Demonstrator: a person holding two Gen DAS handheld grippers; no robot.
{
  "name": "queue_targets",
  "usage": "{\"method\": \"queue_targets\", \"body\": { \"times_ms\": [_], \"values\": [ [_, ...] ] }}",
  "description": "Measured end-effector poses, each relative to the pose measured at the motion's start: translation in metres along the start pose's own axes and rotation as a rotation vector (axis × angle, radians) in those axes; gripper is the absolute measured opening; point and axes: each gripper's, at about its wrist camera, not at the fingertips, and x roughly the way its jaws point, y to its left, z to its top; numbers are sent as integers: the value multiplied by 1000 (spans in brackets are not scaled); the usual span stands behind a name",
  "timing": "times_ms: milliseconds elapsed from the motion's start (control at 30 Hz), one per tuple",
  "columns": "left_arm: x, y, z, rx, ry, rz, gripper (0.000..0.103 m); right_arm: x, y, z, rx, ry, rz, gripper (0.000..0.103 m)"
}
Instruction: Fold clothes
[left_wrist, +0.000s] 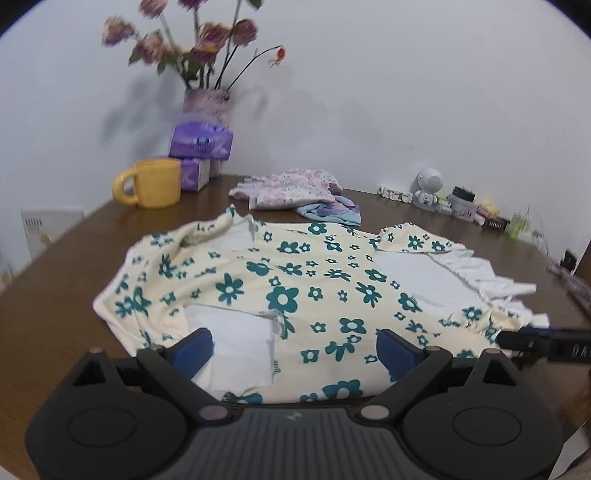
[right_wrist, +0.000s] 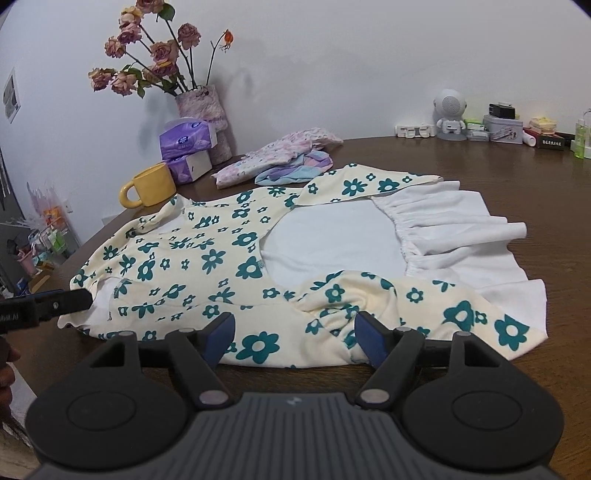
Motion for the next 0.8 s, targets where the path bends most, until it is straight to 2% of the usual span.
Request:
{"method": "queue_targets", "body": {
  "times_ms": [267, 433, 533, 600, 667, 733, 800],
  "values": [
    [-8, -11, -7, 100, -11, 23, 95, -7, -6, -3, 16, -40, -30, 73],
    [-10, -16, -8, 197, 0, 8, 89, -9, -9, -5, -15, -49, -51, 73],
    [-10, -20, -9, 310, 21, -3, 84, -13, -13, -4, -118, -30, -85, 72],
    [-6, -24, -13, 396, 51, -3, 78, -15, -16, -4, -202, 1, -103, 64],
    [0, -28, -14, 473, 93, -16, 70, -15, -19, -4, -281, 41, -103, 61],
    [6, -32, -14, 544, 138, -44, 65, -14, -20, -4, -354, 88, -91, 58],
    [10, -37, -14, 616, 168, -65, 63, -13, -20, -3, -425, 131, -84, 50]
  ]
}}
